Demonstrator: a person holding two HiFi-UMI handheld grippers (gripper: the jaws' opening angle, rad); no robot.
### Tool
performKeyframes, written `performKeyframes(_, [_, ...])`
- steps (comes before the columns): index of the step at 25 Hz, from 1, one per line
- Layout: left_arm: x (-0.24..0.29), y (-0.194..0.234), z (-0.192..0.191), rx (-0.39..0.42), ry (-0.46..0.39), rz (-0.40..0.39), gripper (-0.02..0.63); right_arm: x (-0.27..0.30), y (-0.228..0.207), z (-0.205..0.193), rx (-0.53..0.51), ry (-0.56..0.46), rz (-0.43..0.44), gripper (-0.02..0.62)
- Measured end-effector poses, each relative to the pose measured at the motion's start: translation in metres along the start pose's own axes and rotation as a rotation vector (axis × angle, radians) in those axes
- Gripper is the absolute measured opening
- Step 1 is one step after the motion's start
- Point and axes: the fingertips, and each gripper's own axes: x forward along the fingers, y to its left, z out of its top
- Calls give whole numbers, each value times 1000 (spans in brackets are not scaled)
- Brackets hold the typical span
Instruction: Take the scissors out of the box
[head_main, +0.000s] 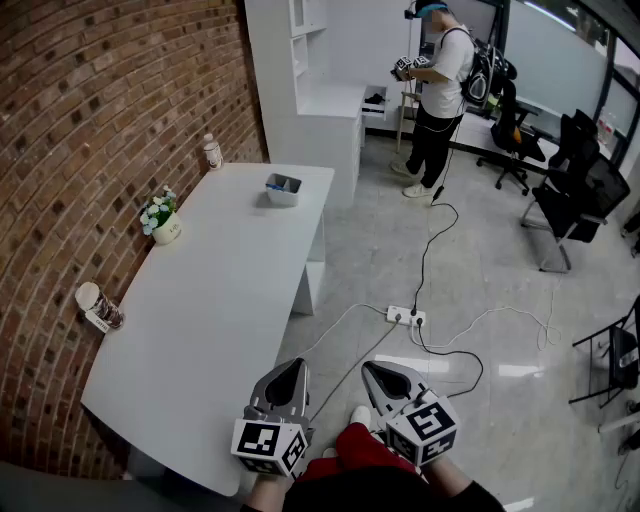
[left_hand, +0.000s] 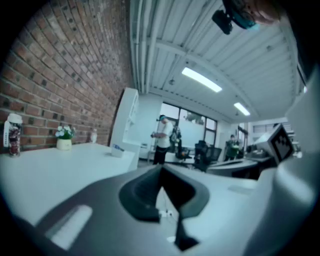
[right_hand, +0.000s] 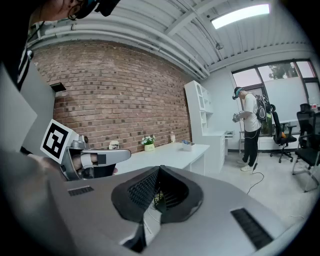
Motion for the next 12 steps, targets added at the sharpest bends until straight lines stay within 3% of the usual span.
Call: performKeyframes(12, [-6,-9,-2,8,0,-3,3,-8,1,-2,12,-10,0,8])
